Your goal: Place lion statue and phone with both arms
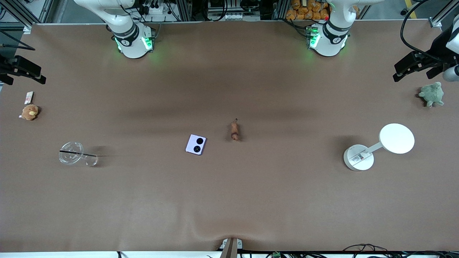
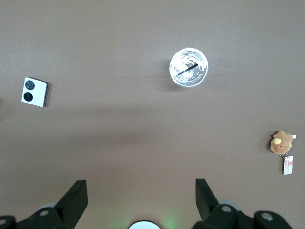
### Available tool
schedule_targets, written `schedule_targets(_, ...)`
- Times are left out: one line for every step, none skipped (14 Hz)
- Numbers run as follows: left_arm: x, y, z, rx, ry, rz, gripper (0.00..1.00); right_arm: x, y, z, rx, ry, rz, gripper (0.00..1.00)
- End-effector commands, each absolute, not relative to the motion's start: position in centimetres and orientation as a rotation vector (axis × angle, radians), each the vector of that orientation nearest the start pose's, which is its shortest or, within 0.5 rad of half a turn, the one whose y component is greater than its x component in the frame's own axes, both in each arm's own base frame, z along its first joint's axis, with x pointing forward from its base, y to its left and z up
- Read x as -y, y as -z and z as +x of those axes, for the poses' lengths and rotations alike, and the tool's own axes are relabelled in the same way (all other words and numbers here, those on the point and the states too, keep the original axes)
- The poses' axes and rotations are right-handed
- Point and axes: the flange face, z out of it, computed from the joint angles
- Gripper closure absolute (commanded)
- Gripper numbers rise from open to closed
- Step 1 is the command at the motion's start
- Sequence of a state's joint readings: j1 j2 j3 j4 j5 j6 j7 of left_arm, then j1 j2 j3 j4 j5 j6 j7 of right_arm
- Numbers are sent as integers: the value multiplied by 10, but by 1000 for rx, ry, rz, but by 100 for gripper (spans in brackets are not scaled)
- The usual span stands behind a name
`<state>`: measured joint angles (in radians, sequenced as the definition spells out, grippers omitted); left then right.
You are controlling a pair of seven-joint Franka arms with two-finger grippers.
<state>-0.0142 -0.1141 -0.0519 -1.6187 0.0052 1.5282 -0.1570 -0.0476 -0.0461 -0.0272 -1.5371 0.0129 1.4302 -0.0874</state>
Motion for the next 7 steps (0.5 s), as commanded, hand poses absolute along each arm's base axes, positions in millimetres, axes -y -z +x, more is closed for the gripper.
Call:
schedule_targets(32, -664, 515, 133, 29, -3136, 0, 31, -653, 527, 41, -84, -3120, 0)
schedule_targets(33, -664, 515, 130, 30, -3134, 0, 29, -654, 528, 48, -73, -3123, 0)
schedule_targets(33, -664, 515, 128, 29, -3136, 0, 26, -654, 529, 52, -61, -3123, 0)
schedule_targets(33, -664, 515, 128, 32, -3136, 0, 24, -653, 529, 51, -62, -3134, 0)
schedule_targets(34, -664, 515, 128, 31, -3139, 0, 32, -655, 528, 29, -57, -3136, 0)
schedule_targets(35, -666, 516, 125, 38, -3143, 0, 33, -658, 527, 31, -58, -3137, 0)
schedule_targets(39, -664, 518, 118, 31, -3145, 0, 30, -667, 526, 36, -41, -3140, 0)
